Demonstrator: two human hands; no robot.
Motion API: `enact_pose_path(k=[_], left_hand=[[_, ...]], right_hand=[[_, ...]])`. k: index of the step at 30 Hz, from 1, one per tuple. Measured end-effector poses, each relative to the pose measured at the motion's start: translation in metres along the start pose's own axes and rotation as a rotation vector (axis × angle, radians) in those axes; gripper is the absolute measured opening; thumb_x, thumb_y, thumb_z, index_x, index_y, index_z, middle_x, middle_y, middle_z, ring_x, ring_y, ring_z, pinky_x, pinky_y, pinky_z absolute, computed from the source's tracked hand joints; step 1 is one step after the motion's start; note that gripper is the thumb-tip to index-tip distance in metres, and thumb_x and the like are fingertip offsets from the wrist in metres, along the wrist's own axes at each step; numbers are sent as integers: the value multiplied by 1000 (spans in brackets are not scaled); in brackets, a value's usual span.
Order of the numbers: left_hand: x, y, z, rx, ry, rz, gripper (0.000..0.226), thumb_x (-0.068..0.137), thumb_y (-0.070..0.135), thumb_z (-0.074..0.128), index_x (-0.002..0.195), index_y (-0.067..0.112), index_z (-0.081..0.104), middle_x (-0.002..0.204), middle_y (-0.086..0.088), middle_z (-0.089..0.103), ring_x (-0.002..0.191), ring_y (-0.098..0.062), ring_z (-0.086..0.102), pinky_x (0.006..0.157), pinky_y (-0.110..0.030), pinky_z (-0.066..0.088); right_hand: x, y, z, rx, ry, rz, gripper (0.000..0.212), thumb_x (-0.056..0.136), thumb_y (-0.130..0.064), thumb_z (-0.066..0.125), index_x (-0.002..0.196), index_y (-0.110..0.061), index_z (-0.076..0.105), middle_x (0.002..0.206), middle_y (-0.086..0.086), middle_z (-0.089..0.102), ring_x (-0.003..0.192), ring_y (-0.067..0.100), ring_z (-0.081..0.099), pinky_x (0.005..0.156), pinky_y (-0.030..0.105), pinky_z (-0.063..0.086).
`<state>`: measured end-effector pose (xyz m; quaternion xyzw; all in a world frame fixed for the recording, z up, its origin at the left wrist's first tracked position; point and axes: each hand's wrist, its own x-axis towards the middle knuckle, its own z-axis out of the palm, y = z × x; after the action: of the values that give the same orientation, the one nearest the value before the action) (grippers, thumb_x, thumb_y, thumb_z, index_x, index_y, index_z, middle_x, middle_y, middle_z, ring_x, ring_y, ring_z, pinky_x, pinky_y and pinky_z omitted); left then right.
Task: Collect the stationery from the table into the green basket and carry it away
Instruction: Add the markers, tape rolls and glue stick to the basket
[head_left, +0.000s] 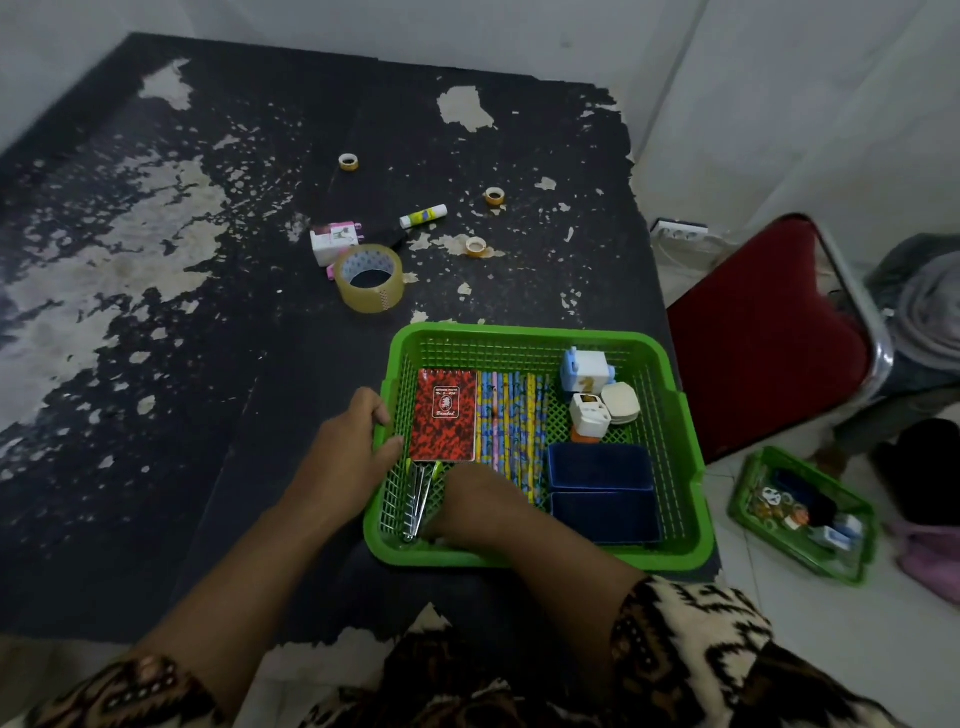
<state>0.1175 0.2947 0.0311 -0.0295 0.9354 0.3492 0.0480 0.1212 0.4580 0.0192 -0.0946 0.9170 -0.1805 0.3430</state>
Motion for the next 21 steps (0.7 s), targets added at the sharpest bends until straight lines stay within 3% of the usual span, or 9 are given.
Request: enact_pose_path(k=[3,6,10,13,18,21], left_hand=[[-4,7,1,158,77,-1,26,88,21,69,94,22,44,82,5,48,66,-13,48,55,-32,35],[-8,14,9,365,201,165,23,82,17,72,96,17,54,97,-2,48,84,-20,49,64,-34,43],[-9,24,25,352,134,350,14,83,19,71,88,19,58,90,3,51,84,-15,45,74,-29,39],[-10,27,38,341,71,386,12,86,22,69,83,20,57,84,7,52,80,-13,44,73,-27,35],[-12,35,47,245,-48,338,14,92,25,63,81,21,56,78,9,53,75,-11,47,66,-26,34],[-13,37,48,210,-85,318,13,93,26,61,81,22,56,78,10,54,75,-9,49,63,-24,35]], right_hand=[[1,11,-12,16,20,24,31,81,-34,74,76,-13,51,75,2,53,77,22,56,68,32,48],[-3,28,-32,44,115,64,33,86,-34,67,69,-15,46,68,0,48,73,23,55,64,30,43],[-15,58,-61,11,422,185,23,91,-36,57,92,-14,56,86,4,60,86,27,62,66,31,41],[-17,87,-73,-13,635,285,33,90,-38,55,108,-10,53,106,12,62,96,33,61,68,35,40],[-4,111,-67,-67,587,316,58,91,-48,55,132,-10,40,121,15,58,108,33,59,79,39,48],[2,116,-62,-86,629,270,47,94,-39,52,129,-9,41,118,14,60,106,32,60,76,38,48]])
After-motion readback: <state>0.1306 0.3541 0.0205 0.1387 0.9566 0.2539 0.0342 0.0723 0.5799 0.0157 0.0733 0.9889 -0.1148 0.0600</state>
